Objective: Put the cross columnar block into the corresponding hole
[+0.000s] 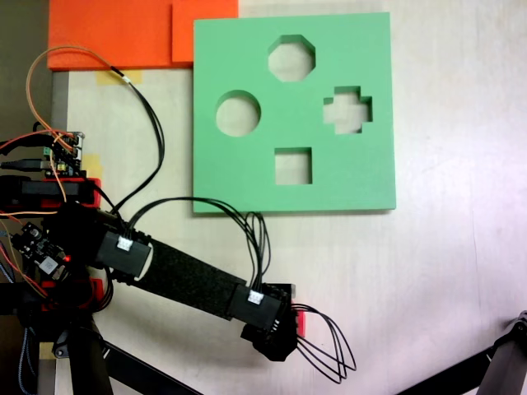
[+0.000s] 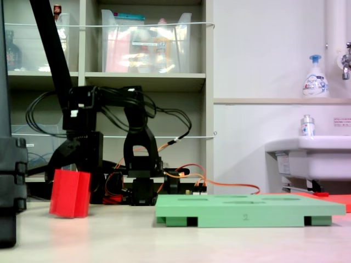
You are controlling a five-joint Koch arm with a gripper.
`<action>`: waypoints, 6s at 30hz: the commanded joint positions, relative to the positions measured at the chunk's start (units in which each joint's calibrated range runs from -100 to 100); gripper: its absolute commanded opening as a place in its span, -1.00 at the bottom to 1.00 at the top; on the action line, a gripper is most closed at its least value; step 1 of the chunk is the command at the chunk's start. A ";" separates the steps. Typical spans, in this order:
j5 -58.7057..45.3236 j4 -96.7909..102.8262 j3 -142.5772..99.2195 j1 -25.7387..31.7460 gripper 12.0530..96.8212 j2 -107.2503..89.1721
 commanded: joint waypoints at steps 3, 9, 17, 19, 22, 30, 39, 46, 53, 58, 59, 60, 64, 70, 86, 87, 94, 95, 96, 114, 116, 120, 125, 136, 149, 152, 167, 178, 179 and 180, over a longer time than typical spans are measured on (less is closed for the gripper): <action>0.00 -8.10 0.15 -0.54 -0.69 -12.21; 0.68 -12.53 0.25 0.44 -0.69 -24.23; 5.27 -12.53 0.15 5.52 -0.69 -40.01; 7.33 -12.53 0.15 7.42 -0.68 -42.52; 10.45 -12.53 0.15 10.45 -0.68 -45.04; 20.42 -11.66 0.55 18.95 -0.68 -40.98; 26.23 7.69 0.85 24.66 -0.68 -30.23; 27.79 11.06 21.69 27.99 -0.68 -7.33; 29.30 11.06 47.01 30.67 -0.68 17.12; 29.69 11.64 51.60 31.16 -0.68 24.24; 29.74 11.74 51.70 31.21 -0.68 24.52; 29.74 11.74 51.60 31.26 -0.68 24.66; 29.65 11.64 51.60 31.26 -0.68 24.80; 29.30 8.36 51.60 31.16 -0.68 24.38; 28.96 9.14 51.60 31.06 -0.68 34.57; 28.77 9.62 51.60 31.06 -0.68 35.13; 23.83 12.79 51.70 30.92 -0.68 37.23; 23.20 13.37 51.70 30.92 -0.68 37.37; 22.61 13.76 51.70 30.87 -0.68 37.65; 21.49 0.85 51.70 30.62 0.44 24.66; 21.49 -1.84 51.70 30.48 0.44 19.77; 21.29 -9.16 51.70 30.18 0.44 4.41; 12.36 -12.53 51.40 27.94 0.42 -20.73; -15.97 -12.53 44.72 16.26 0.11 -55.51; -25.74 51.70 -61.26 11.14 0.02 -96.99; -27.30 61.33 -77.91 11.14 0.02 -96.99; -33.55 91.27 -117.30 13.53 -0.06 -96.99; -33.41 88.67 -117.30 13.97 -0.14 -96.99; -33.41 88.67 -117.30 13.97 -0.14 -96.99; -33.41 88.67 -117.30 13.97 -0.14 -96.99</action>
